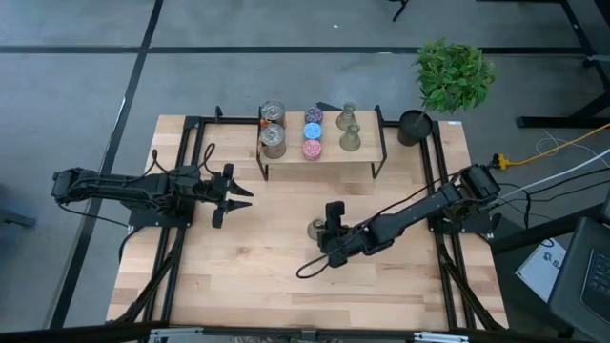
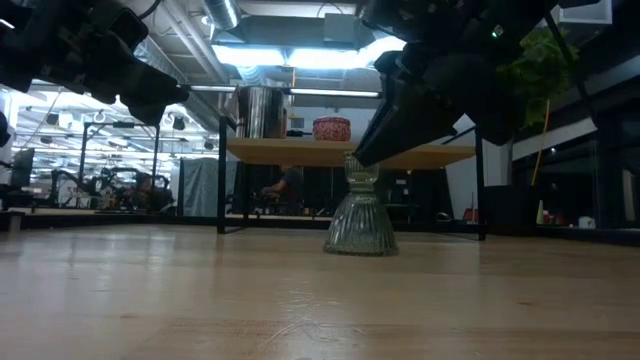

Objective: Pick & Place candle stick holders
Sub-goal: Put the green glass candle holder on the shelf aligned with the other green glass candle holders

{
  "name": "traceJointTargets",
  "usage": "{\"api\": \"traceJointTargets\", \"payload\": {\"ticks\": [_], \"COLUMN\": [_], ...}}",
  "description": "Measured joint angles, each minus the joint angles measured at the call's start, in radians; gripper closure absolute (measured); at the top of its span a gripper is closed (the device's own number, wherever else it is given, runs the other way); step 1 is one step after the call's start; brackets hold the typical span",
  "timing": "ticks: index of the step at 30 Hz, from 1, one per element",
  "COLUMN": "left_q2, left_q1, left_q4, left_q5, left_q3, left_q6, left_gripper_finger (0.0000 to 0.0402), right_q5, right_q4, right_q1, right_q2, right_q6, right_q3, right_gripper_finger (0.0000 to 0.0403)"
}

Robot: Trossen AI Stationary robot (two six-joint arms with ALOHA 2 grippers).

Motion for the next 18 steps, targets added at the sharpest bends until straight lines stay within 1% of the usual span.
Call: {"api": "traceJointTargets", "payload": {"ticks": [6, 12, 18], "left_q2": [0.0, 0.0, 0.0], "left_q1": [0.0, 0.0, 0.0], "left_q4": [0.0, 0.0, 0.0], "left_q5": [0.0, 0.0, 0.0], "left_q3": [0.0, 0.0, 0.0], "left_q6": [0.0, 0.0, 0.0], "left_gripper_finger": [0.0274, 0.0274, 0.0274], "right_q5": [-0.019, -0.137, -0.18], "right_q4": [0.002, 0.009, 0.011], "right_q1": [-0.007, -0.045, -0.059], "right_q2": [0.001, -0.002, -0.002], "right_q6": [0.021, 0.098, 0.113], "right_q3": [0.0, 0.001, 0.002], "right_gripper_finger": [0.0305, 0.0299, 0.03]}}
